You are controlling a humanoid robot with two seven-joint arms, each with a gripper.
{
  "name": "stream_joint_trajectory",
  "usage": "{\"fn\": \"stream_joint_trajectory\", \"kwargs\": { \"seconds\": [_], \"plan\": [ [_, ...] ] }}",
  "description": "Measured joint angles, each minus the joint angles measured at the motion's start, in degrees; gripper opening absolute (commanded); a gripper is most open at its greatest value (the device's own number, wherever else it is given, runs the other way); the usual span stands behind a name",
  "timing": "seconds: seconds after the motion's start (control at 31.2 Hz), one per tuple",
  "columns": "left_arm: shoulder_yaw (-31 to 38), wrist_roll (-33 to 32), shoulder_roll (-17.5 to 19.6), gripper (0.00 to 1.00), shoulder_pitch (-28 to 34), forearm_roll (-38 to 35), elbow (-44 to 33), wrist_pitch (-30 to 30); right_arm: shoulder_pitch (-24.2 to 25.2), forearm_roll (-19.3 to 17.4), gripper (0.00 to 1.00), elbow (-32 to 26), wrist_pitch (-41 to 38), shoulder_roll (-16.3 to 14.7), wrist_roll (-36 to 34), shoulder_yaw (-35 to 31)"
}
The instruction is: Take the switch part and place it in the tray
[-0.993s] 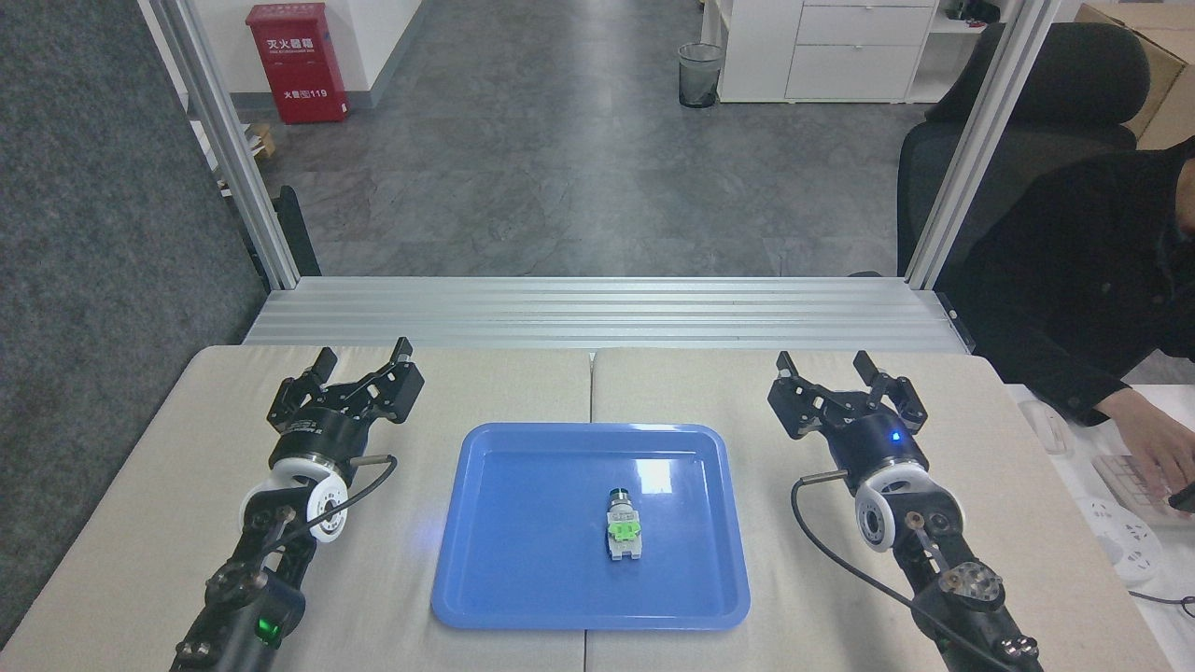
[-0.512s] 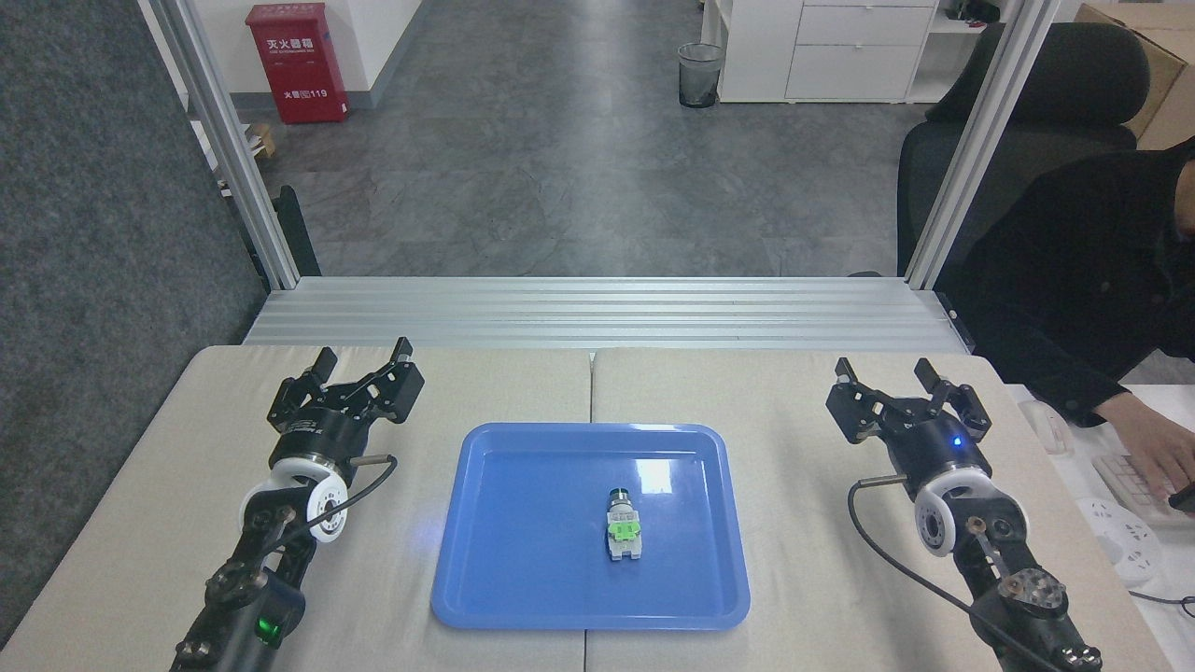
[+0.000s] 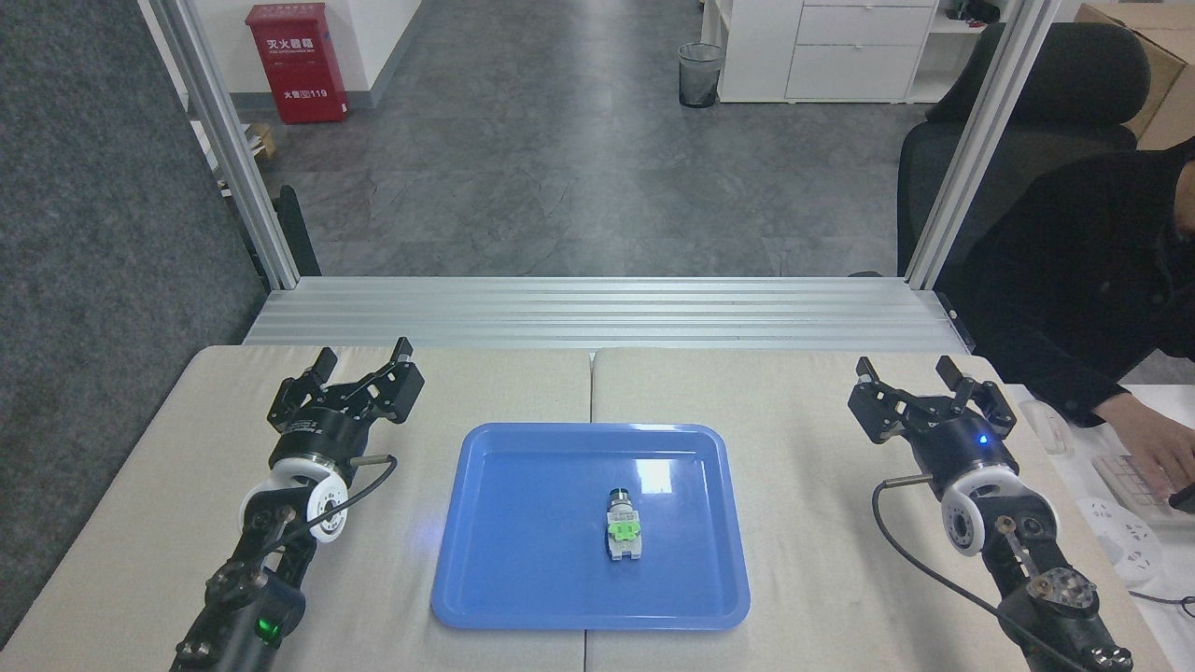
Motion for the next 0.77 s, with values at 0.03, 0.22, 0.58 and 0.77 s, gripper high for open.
{"fn": "stream_joint_trajectory", "kwargs": {
  "seconds": [0.03,0.22,0.58,0.77],
  "plan": [
    [0.0,0.0,0.0,1.0,0.0,0.0,0.0,0.0,0.0,0.0,1.0,0.0,-0.2,-0.1,0.0,-0.1],
    [0.0,0.0,0.0,1.0,0.0,0.0,0.0,0.0,0.1,0.0,1.0,-0.1,-0.8,-0.4,0.0,-0.3],
    [0.0,0.0,0.0,1.0,0.0,0.0,0.0,0.0,0.3,0.0,1.0,-0.4,-1.3,-0.8,0.0,-0.6],
    [0.0,0.0,0.0,1.0,0.0,0.0,0.0,0.0,0.4,0.0,1.0,-0.6,-2.2,-0.9,0.0,-0.6]
  ]
}}
